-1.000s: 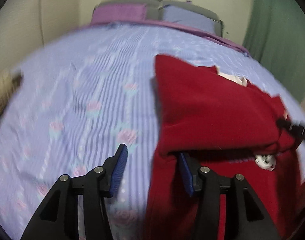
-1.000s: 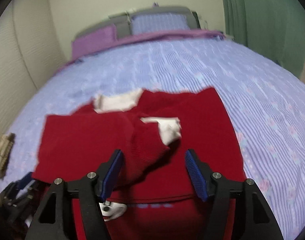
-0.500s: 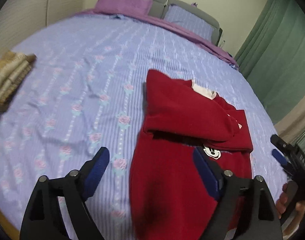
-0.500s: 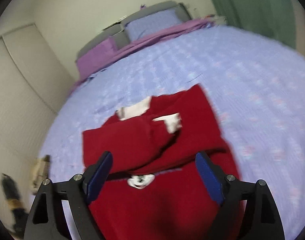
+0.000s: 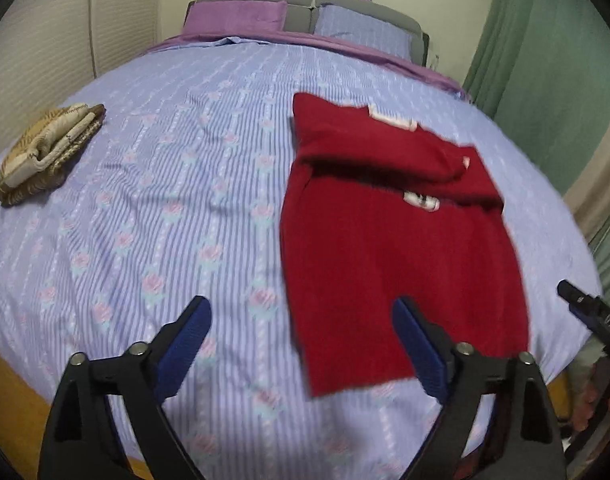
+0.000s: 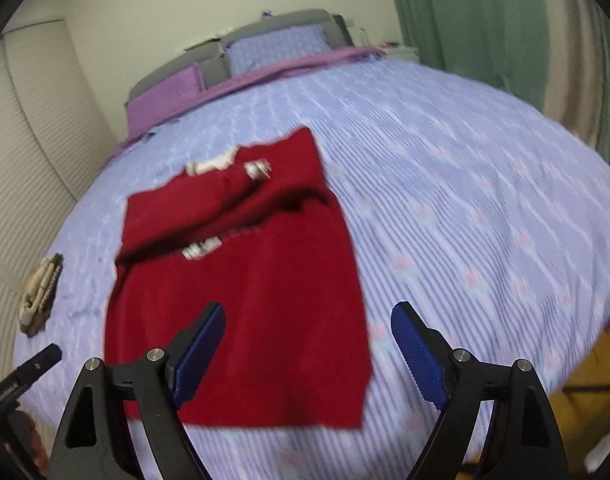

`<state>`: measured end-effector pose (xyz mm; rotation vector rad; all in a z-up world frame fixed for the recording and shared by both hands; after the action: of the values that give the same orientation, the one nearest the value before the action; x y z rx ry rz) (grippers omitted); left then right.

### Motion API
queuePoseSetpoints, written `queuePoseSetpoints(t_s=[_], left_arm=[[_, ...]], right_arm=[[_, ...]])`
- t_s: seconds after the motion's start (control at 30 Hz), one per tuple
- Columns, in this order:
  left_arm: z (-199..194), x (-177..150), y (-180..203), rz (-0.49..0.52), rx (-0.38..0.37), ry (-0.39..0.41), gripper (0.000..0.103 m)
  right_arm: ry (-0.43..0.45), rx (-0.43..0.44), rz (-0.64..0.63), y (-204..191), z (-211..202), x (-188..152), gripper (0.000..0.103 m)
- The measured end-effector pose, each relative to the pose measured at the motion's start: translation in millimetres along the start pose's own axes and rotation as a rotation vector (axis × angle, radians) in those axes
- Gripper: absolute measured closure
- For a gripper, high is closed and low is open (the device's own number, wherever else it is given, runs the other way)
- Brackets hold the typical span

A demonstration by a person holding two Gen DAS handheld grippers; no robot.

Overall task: Fold small clothes
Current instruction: 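Grasp the sweatshirt hem with the left gripper while the right gripper grasps the hem too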

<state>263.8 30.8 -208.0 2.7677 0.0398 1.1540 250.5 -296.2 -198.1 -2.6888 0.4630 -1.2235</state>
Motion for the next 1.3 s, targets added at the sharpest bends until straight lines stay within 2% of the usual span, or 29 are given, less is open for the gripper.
queuePoseSetpoints(t_s=[0.17,0.47,0.53,0.7,0.8,1.0,1.07,1.17,1.27,1.3], left_arm=[[7.3,-30.8,7.3,0.006,-0.043,-0.031,0.021],[39.4,-58.7,9.1,-0.046,-0.077,-0.11,0.033],[45.1,-62.9,9.2,-0.07,-0.095,-0.134,0.037],[59.9,-71.6,16.2,-0.099,-0.151,-0.176,0.038],[64.9,-71.7,17.3,-0.117,-0.164,-0.179,0.038],[75.1,-65.5,18.1,-0.192,-0.204,-0.182,0.045],[75.1,-64.4,18.1,-0.204,-0.201,-0.181,0.048],[74.2,-64.0,23.3,-0.178,-0.219,-0.188,0.06],[73.0,-63.5,23.5,-0.188,-0.228,-0.195,0.073],[71.9,-63.0,23.1,-0.187,-0.226,-0.194,0.079]], right_arm=[[-0.034,-0.008,0.02,19.1,4.1,-33.8,0.018],[-0.077,-0.003,-0.012,29.6,20.6,-60.4,0.018],[-0.089,0.002,-0.008,30.4,23.7,-63.0,0.019],[-0.111,0.005,-0.024,28.5,35.6,-68.5,0.022],[-0.139,0.01,-0.03,25.5,45.4,-74.7,0.029],[-0.144,-0.006,-0.028,22.2,54.5,-79.5,0.029],[-0.144,-0.011,-0.019,20.3,56.8,-79.9,0.033],[-0.149,-0.002,-0.009,14.7,57.6,-77.7,0.045],[-0.154,0.041,0.0,9.3,56.3,-75.5,0.068],[-0.155,0.064,0.018,8.2,54.9,-74.7,0.079]])
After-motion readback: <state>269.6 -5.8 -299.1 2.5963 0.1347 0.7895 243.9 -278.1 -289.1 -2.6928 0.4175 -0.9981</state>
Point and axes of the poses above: each gripper's, at about its wrist camera, not at the fingertips, and z roughly the way its jaws point, y to its right, x to its top, the point moved 8 cm from there along z, roughly the way its jaws point, and after that the axes turned 7 degrees about y, right-handed, at the moved point
